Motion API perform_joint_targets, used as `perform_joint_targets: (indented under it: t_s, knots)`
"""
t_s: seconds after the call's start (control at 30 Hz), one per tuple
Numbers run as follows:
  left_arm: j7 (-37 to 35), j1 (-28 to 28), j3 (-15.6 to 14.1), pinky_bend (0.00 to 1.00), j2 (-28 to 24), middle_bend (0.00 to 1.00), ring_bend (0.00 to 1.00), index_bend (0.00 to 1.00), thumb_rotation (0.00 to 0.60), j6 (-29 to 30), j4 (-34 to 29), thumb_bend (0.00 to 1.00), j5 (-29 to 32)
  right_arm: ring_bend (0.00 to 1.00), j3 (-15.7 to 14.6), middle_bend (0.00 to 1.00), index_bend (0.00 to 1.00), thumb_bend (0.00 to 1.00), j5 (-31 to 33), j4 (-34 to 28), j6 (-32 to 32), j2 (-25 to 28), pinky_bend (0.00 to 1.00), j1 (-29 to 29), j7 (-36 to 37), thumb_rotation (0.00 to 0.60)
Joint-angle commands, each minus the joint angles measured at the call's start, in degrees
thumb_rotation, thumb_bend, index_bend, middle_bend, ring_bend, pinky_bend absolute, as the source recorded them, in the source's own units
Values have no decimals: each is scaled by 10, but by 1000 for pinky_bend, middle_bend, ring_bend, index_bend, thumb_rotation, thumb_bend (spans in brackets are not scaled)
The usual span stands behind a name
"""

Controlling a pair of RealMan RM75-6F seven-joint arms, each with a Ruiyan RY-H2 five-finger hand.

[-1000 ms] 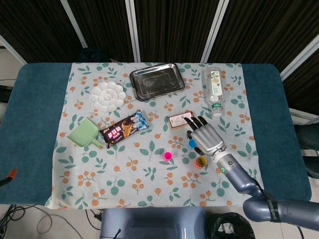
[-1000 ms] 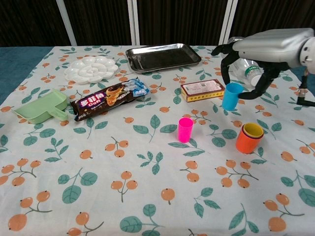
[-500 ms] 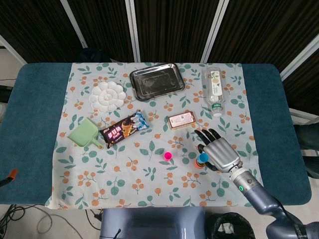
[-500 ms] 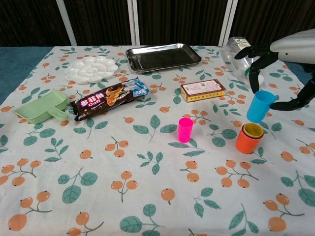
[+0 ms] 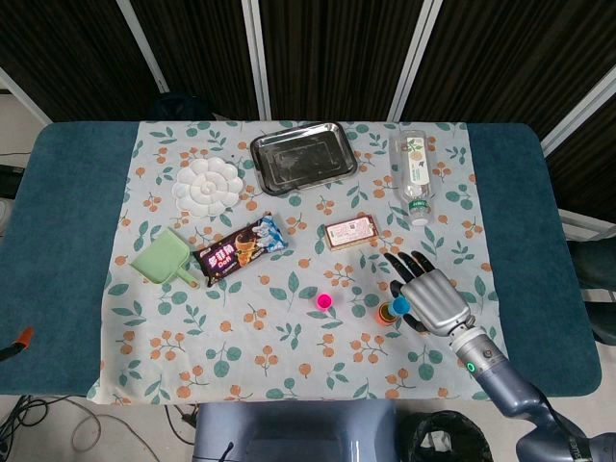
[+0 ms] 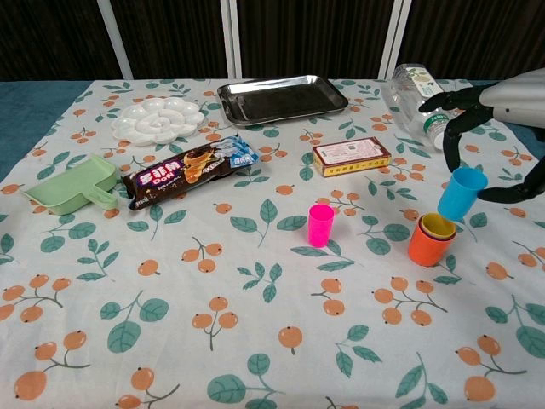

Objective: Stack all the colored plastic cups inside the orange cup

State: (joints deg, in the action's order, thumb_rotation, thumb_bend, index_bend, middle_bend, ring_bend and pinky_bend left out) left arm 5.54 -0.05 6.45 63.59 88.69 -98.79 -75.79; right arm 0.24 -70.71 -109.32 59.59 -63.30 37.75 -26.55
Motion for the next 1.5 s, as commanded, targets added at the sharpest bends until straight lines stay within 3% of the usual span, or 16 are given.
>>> perform_joint_targets:
  t_s: [0.03, 1.07, 1.17, 1.37, 1.5]
  knots:
    - [0, 0, 0, 0, 0, 67, 5, 97, 600, 0, 0, 189, 0, 76, -2, 0, 495, 409, -3, 5, 0, -4, 112, -3, 1, 600]
    - [3, 0, -1, 0, -1, 67, 5, 97, 600, 0, 0, 189, 0, 76, 5, 0, 483, 409, -4, 39, -11, -45, 112, -10, -7, 600]
    - [3, 0, 0, 0, -1, 67, 6, 97, 600, 1, 0, 189, 1, 64, 5, 0, 374, 409, 4, 38, -20, -46, 112, -9, -9, 600]
    - [3, 0, 0, 0, -1, 67, 6, 97, 600, 1, -1, 188, 1, 22, 4, 0, 55, 388, 30, 28, -37, -40, 87, -1, -34, 600]
    - [2, 1, 1, 0, -2, 67, 5, 97, 600, 2, -1, 189, 2, 21, 13, 0, 0, 328, 44, 20, -27, -40, 87, 2, -53, 600]
